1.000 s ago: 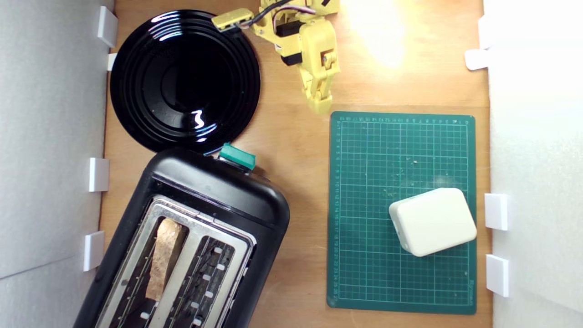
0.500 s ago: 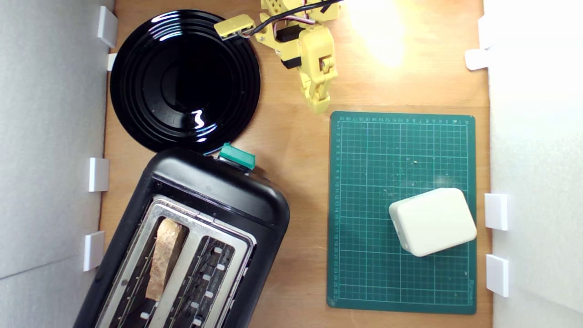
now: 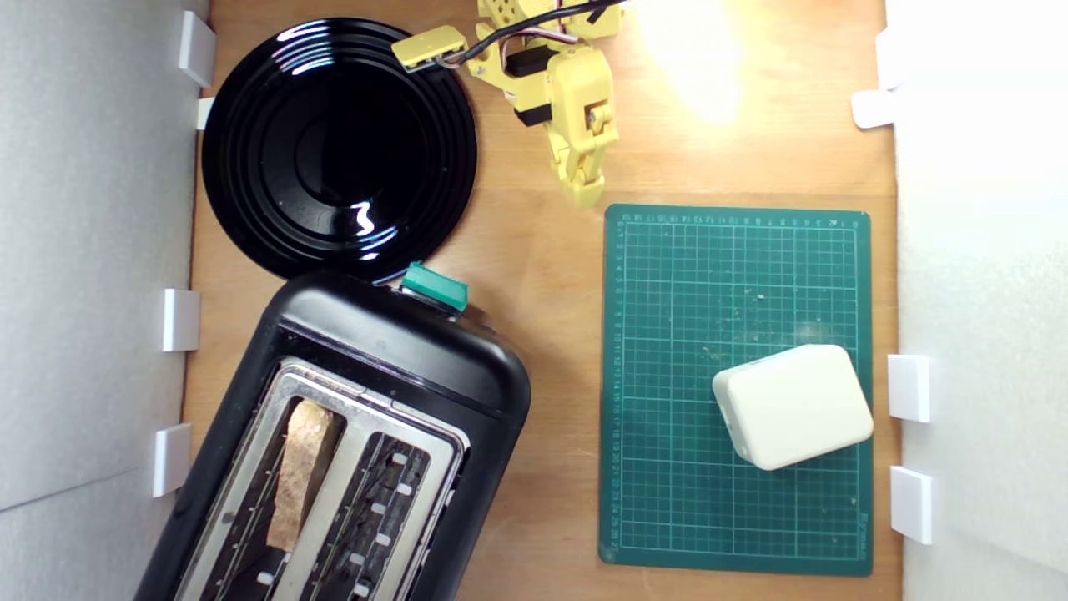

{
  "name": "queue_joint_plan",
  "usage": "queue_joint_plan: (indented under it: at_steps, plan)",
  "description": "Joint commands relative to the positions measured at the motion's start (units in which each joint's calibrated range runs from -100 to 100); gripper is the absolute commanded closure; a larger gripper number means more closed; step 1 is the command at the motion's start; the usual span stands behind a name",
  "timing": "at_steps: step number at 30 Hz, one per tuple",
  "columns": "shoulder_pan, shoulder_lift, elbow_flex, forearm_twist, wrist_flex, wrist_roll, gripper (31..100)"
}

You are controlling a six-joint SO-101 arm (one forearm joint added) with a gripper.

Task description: Pick bread and place in toaster

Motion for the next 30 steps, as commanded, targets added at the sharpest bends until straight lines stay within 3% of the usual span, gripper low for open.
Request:
queue_joint_plan:
  at_steps: [1,30]
  plan:
    - [-0.5,-0.1,-0.5,0.5,-1.4,0.3,86.6]
    - [-0.1,0.0,-0.4,0.6,-1.3,0.3,86.7]
